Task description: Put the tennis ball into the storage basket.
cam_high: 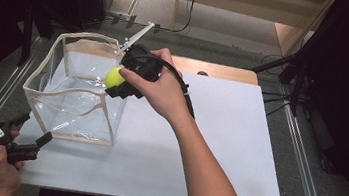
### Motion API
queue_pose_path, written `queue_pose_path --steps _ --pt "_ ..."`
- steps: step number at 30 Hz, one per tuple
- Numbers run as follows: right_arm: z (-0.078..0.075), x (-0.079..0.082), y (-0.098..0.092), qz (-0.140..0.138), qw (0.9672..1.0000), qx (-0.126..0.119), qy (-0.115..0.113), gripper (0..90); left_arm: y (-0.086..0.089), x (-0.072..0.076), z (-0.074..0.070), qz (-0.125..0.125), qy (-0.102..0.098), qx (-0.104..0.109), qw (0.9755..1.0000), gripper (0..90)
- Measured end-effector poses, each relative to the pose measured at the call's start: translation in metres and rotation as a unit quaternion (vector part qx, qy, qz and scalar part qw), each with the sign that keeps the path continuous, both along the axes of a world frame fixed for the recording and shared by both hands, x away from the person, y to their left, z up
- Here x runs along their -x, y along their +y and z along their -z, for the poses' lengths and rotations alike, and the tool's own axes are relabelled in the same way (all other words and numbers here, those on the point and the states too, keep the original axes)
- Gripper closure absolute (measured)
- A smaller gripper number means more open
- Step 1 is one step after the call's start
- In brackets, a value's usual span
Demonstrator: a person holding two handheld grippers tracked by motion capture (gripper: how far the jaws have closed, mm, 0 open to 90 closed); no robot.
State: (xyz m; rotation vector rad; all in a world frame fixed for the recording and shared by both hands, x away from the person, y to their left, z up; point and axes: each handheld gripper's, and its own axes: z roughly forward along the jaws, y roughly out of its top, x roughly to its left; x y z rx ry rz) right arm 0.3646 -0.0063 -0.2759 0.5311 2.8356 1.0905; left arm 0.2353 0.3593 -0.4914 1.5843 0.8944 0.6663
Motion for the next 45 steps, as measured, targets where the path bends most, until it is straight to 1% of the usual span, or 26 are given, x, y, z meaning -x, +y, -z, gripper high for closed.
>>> queue_pose_path --steps 4,6,9,10,12,13,21,22,24,31,33,34,36,37,45 --pt "-0.003 -0.003 0.004 -0.003 1.0000 0.001 -0.001 23.0 0.000 0.000 0.000 0.003 0.001 -0.001 1.0000 0.0" --pt "-0.004 -0.005 0.007 -0.004 1.0000 0.000 -0.001 23.0 0.000 0.000 0.000 0.002 -0.001 0.004 1.0000 0.0" --pt "-0.005 -0.007 0.011 -0.007 1.0000 -0.002 -0.005 23.1 0.000 0.000 0.000 0.002 -0.002 0.004 1.0000 0.0" --pt "-0.006 -0.007 0.012 -0.003 1.0000 0.000 -0.002 23.1 0.000 0.000 0.000 0.002 0.000 0.000 1.0000 0.0" --pt "-0.007 -0.010 0.015 -0.007 1.0000 -0.002 -0.005 23.1 0.000 0.000 0.000 0.002 0.000 -0.001 1.0000 0.0" --pt "-0.007 -0.010 0.017 -0.005 1.0000 0.000 -0.001 23.0 0.000 0.000 0.000 0.003 0.000 -0.001 1.0000 0.0" --pt "-0.007 -0.017 0.029 -0.006 1.0000 0.004 0.001 23.0 0.000 0.000 0.000 0.002 0.000 0.000 1.0000 0.0" --pt "-0.006 -0.018 0.031 -0.007 1.0000 0.003 -0.004 23.0 0.000 0.000 0.000 0.003 0.001 -0.001 1.0000 0.0" --pt "-0.005 -0.019 0.033 -0.006 1.0000 0.002 0.003 23.0 0.000 0.000 0.000 0.002 -0.002 0.001 1.0000 0.0" --pt "0.001 -0.023 0.045 -0.008 0.9999 0.004 0.006 23.0 0.000 0.000 0.000 0.002 -0.001 -0.001 1.0000 0.0" --pt "0.003 -0.025 0.047 -0.009 0.9999 0.006 0.008 23.0 0.000 0.000 0.000 0.003 -0.001 0.000 1.0000 0.0" --pt "0.004 -0.025 0.048 -0.008 0.9999 0.007 0.009 23.0 0.000 0.000 0.000 0.001 -0.005 0.002 1.0000 0.0" --pt "0.006 -0.027 0.050 -0.009 0.9999 0.007 0.010 23.0 0.000 0.000 0.000 0.002 -0.001 -0.001 1.0000 0.0" --pt "0.007 -0.027 0.051 -0.010 0.9998 0.008 0.012 23.0 0.000 0.000 0.000 0.001 -0.003 0.003 1.0000 0.0" --pt "0.017 -0.033 0.055 -0.005 0.9996 0.019 0.018 23.0 0.000 0.000 0.000 0.002 -0.003 0.003 1.0000 0.0"
